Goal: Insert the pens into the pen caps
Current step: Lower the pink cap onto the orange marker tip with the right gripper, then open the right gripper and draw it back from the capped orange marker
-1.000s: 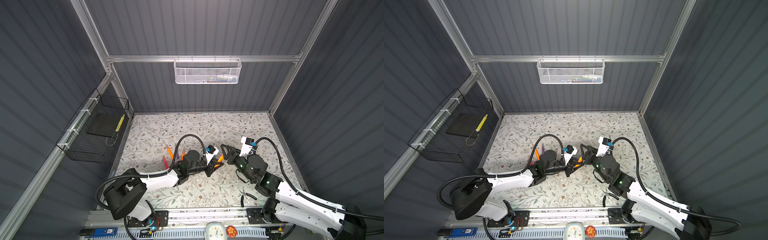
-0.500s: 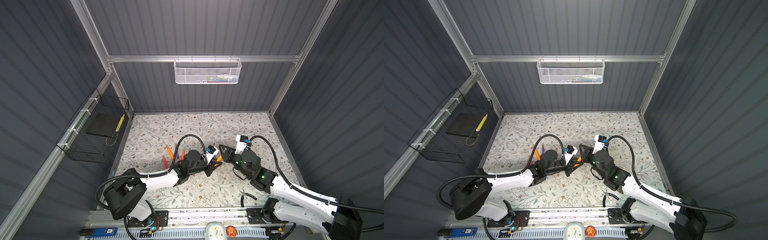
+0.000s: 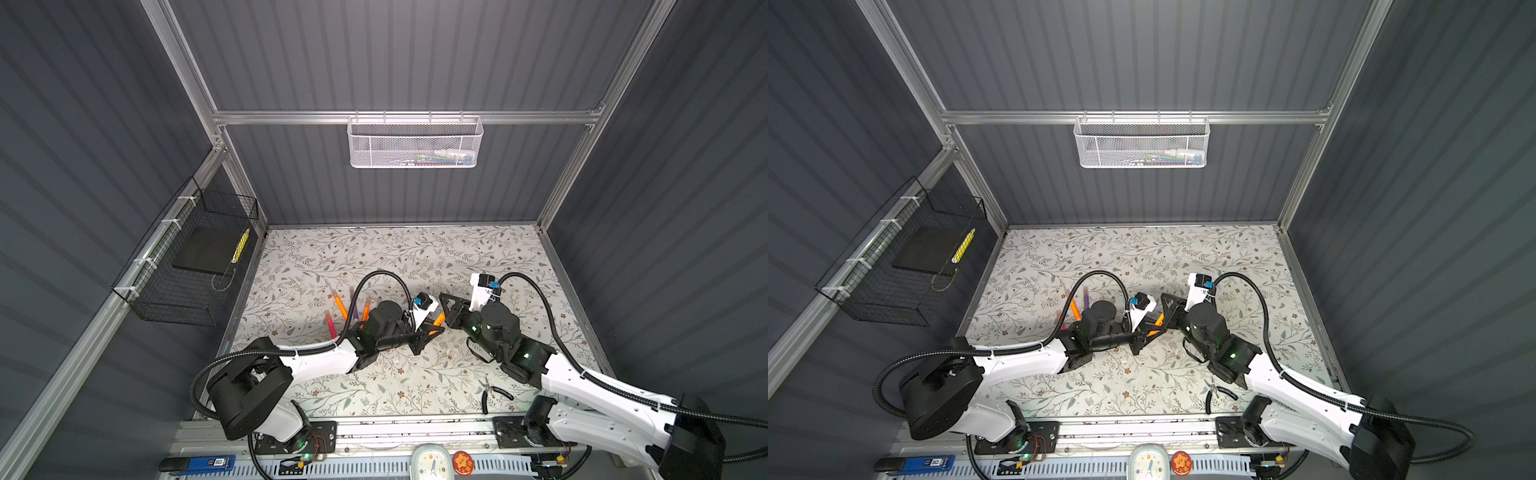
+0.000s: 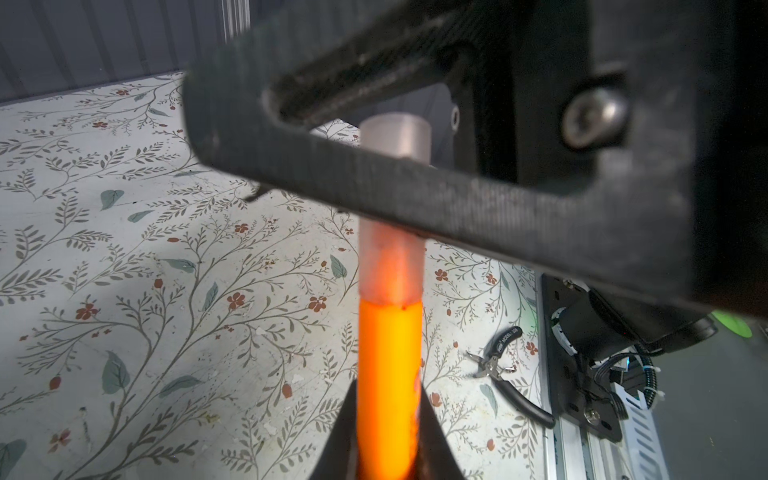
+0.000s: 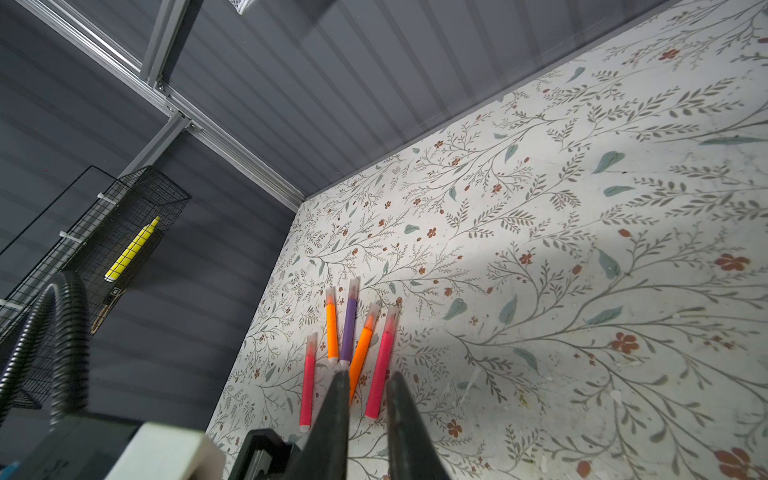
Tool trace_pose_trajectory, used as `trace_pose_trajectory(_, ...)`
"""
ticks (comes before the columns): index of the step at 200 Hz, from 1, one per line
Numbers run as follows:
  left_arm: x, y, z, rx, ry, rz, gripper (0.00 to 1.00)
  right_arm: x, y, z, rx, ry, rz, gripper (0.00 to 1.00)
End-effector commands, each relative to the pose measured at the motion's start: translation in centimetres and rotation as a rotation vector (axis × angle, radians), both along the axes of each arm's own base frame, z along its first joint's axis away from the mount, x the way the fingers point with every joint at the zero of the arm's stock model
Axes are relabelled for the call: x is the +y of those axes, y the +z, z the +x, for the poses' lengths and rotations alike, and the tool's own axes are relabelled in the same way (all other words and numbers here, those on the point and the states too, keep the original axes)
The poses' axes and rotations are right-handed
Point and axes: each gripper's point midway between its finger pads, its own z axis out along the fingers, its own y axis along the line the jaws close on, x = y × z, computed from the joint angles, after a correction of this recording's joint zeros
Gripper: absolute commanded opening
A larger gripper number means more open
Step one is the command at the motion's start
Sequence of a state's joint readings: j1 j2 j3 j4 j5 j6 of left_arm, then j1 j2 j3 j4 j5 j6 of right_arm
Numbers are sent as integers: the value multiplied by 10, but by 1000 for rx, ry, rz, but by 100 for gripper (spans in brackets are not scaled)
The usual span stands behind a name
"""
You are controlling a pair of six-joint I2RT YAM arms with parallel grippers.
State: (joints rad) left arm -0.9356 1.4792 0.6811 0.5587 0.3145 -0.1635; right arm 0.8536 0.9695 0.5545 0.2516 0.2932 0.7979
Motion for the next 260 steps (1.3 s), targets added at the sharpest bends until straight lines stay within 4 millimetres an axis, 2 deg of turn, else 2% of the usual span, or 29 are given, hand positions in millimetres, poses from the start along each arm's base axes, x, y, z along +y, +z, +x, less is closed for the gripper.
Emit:
trace_pose_trajectory(1, -1, 31, 10, -58, 47, -71, 0, 32, -12, -29, 11, 160, -12, 0)
trace_pose_trajectory(31, 5, 33, 15, -68, 84, -71, 0, 43, -31, -40, 38, 189, -5, 0)
trace_pose_trajectory(64, 14, 36, 21, -71, 119, -90, 0, 51, -42, -57, 34, 215, 12, 0)
trace_pose_trajectory(103, 20, 40, 24, -77, 135, -106, 0, 61, -72, -70, 103, 229, 22, 0)
trace_pose_trajectory(118, 26, 42, 27, -86, 164, -109, 0, 66, -72, -76, 99, 243, 36, 0)
trace_pose_trajectory(121, 27, 42, 28, -86, 167, -111, 0, 68, -81, -76, 111, 243, 16, 0)
trace_pose_trajectory(136, 34, 45, 33, -71, 184, -128, 0, 73, -85, -81, 118, 259, 21, 0)
trace_pose_trajectory(167, 54, 55, 46, -48, 248, -178, 0, 84, -83, -92, 111, 307, 67, 0)
trace_pose_trajectory(207, 57, 72, 45, -51, 235, -224, 0, 99, -64, -108, 21, 388, 123, 0)
trace_pose_trajectory(235, 61, 69, 51, -74, 268, -171, 0, 91, -61, -102, 33, 334, 110, 0)
trace_pose_trajectory(247, 62, 60, 57, -61, 295, -130, 0, 80, -64, -95, 60, 269, 68, 0)
trace_pose_trajectory(254, 62, 52, 61, -41, 313, -105, 0, 68, -57, -91, 62, 217, 67, 0)
trace_pose_trajectory(260, 63, 44, 64, -22, 333, -80, 0, 56, -56, -86, 73, 165, 56, 10)
